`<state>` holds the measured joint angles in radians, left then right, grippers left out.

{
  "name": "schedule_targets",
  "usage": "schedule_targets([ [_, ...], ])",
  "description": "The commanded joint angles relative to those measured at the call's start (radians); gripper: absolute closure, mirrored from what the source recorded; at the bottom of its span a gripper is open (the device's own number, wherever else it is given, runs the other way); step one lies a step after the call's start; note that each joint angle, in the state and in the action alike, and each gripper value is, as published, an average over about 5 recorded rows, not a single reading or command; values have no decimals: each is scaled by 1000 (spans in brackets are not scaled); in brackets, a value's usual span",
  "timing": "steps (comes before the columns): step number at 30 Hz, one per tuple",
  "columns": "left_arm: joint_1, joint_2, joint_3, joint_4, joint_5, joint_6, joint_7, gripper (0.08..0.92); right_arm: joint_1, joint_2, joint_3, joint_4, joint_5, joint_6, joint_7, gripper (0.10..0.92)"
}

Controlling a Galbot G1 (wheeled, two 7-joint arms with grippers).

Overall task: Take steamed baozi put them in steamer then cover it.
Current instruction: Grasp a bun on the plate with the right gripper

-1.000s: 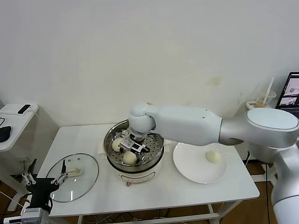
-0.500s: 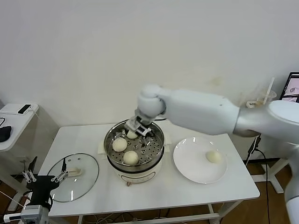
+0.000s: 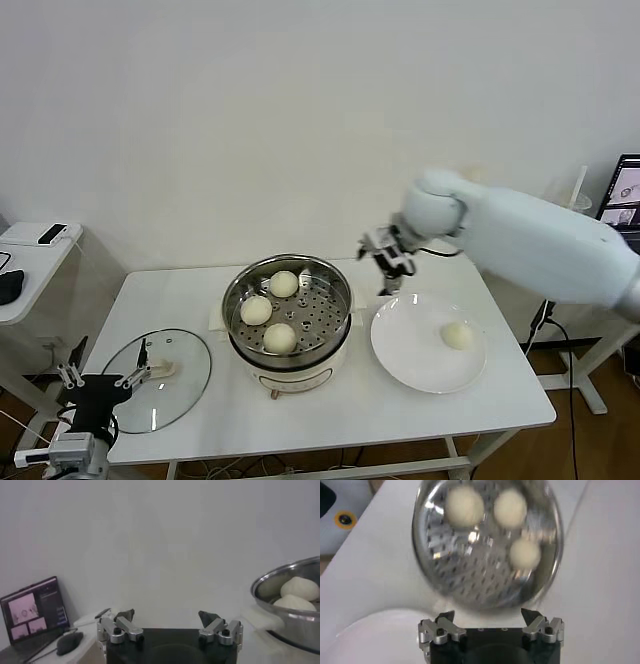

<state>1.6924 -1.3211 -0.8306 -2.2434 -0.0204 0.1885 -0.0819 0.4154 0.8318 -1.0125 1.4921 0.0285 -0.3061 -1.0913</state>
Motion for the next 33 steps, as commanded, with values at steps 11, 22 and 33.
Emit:
schedule_targets([
  [11,-19,48,-6,52,-228,4,-11,177,-529,-319,414,-80,-260,85,-51,203],
  [22,-12,45,8,64,-253,1,-1,177,-610,-205,501,-235,-345,137,-19,203],
  [33,-15,49,-1,71,-247,5,2,177,-606,-47,501,-395,-388,149,15,203],
])
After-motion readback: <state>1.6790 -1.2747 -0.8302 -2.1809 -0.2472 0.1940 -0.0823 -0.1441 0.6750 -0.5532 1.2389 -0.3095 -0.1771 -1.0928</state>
